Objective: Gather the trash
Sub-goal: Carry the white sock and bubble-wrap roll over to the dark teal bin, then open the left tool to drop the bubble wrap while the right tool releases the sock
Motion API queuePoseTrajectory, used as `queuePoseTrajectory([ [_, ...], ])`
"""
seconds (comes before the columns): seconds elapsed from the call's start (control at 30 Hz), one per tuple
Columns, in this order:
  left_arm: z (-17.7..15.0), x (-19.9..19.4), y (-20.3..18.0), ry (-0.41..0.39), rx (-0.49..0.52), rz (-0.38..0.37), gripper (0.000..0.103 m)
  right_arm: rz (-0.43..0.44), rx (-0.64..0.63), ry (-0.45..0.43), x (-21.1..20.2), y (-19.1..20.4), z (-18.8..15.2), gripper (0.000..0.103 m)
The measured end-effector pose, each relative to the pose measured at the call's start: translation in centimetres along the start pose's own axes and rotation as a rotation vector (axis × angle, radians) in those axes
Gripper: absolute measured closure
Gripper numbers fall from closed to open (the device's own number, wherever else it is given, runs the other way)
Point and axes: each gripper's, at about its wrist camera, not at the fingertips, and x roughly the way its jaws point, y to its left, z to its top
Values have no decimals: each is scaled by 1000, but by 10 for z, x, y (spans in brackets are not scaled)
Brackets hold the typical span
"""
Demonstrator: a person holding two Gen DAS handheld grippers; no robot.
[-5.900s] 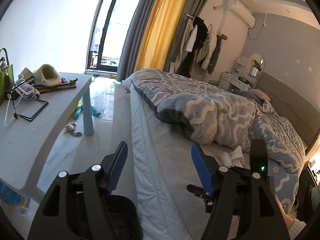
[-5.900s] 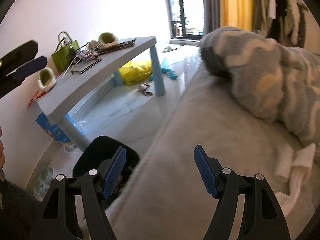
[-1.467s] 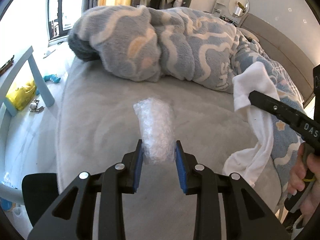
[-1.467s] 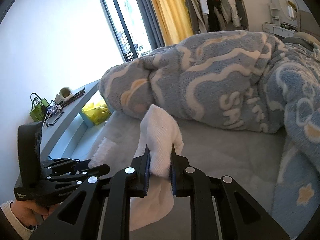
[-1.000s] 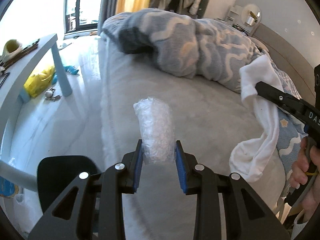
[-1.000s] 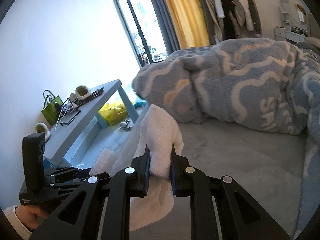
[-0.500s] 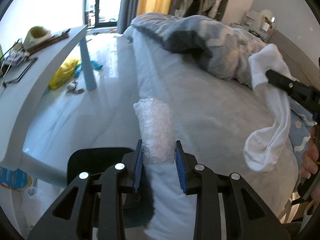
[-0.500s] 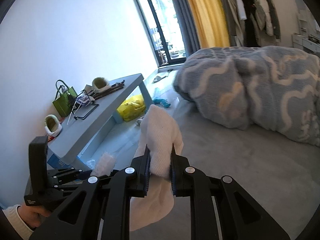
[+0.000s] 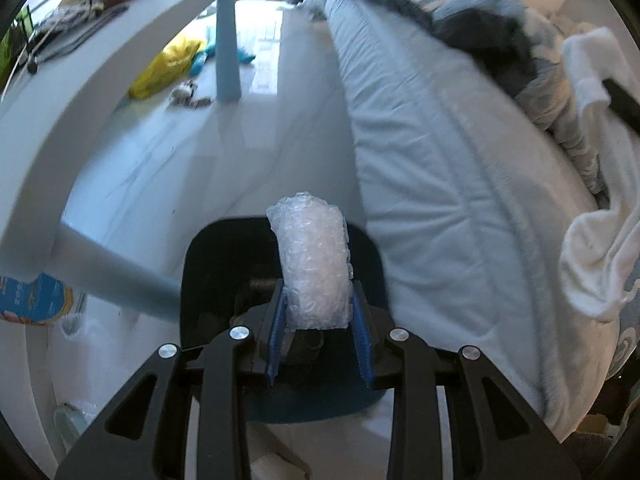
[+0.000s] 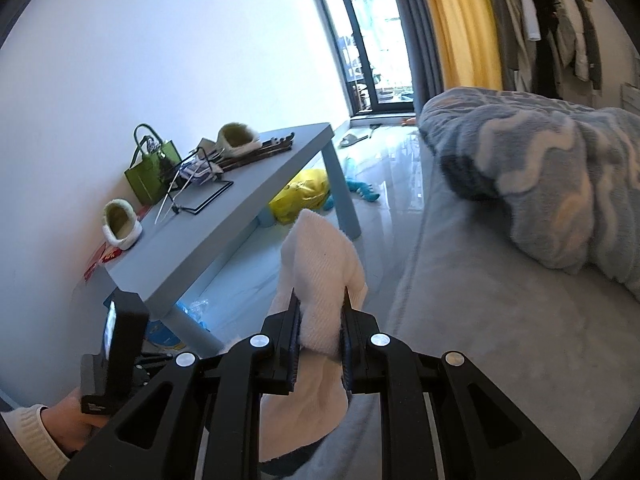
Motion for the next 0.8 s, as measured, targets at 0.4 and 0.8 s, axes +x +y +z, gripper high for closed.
queuePoseTrajectory([
  [0.4, -17, 17, 34, 113, -23, -5, 48, 28, -39, 66, 50, 40, -1, 86],
  [0.8, -12, -20, 59, -11, -56, -7, 35, -1, -82, 187, 99, 58, -21, 86],
])
